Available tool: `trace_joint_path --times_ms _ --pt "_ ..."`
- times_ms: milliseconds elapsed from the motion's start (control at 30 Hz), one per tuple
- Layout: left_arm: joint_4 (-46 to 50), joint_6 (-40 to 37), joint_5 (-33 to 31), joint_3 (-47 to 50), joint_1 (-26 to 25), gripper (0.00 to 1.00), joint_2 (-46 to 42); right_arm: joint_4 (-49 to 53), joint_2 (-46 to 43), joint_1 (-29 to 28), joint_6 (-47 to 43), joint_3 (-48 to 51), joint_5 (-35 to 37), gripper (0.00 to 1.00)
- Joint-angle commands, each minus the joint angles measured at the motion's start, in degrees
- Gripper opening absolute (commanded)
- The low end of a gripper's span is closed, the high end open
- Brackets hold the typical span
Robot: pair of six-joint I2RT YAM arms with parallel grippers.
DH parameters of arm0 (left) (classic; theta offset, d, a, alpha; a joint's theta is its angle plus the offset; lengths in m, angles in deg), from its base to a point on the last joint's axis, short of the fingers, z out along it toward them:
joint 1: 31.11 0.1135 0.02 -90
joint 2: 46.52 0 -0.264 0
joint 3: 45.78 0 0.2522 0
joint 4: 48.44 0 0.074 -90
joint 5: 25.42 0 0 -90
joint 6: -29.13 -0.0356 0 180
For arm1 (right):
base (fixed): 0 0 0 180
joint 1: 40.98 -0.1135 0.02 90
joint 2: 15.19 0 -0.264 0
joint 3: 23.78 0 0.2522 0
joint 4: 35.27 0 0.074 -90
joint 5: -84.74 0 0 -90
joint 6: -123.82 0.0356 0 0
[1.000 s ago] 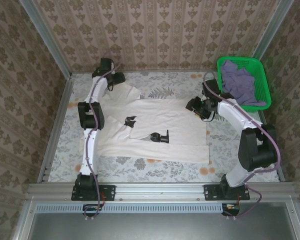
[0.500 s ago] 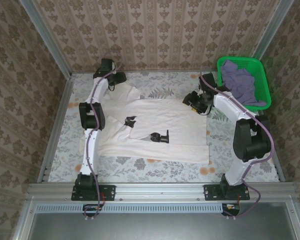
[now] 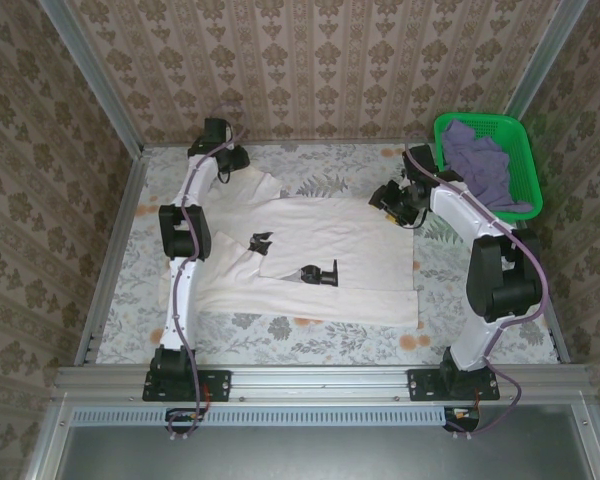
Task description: Fold and stack the t-shirts
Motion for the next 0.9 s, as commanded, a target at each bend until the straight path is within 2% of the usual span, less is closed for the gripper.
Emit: trace_joint_path --times_ms 0,100,133,300,500,733,867 --pt "1.99 -0.64 0.47 0.83 -0.67 0.16 -0.81 3.39 1.22 0.34 -0.35 -2.69 1.39 0.51" --pt "1.79 -0.82 -0.08 0.83 -0.59 0.01 -1.35 5.22 2.43 0.97 -0.52 -4.23 4.69 0.51" --pt "1.62 -0.73 -0.19 0.83 -0.47 0.00 -1.58 5.22 2.87 1.30 -0.36 -4.49 5.60 0.51" --pt "0.63 -0.57 -1.48 1.53 -0.47 0.00 -3.65 1.91 5.98 3.01 1.19 -5.25 9.09 0.50" --pt "-6.67 -1.13 -4.24 10.32 -0.85 0.00 -11.11 0.74 12.03 3.38 -2.36 -11.48 14.83 0.48" --pt "-6.62 -3.73 -3.44 12.67 -1.21 0.00 -15.03 3.75 20.80 3.90 -1.44 -20.21 21.45 0.39" --pt "-8.93 -4.66 -3.18 20.25 -1.56 0.00 -20.42 6.94 24.40 3.90 1.32 -24.58 26.73 0.38"
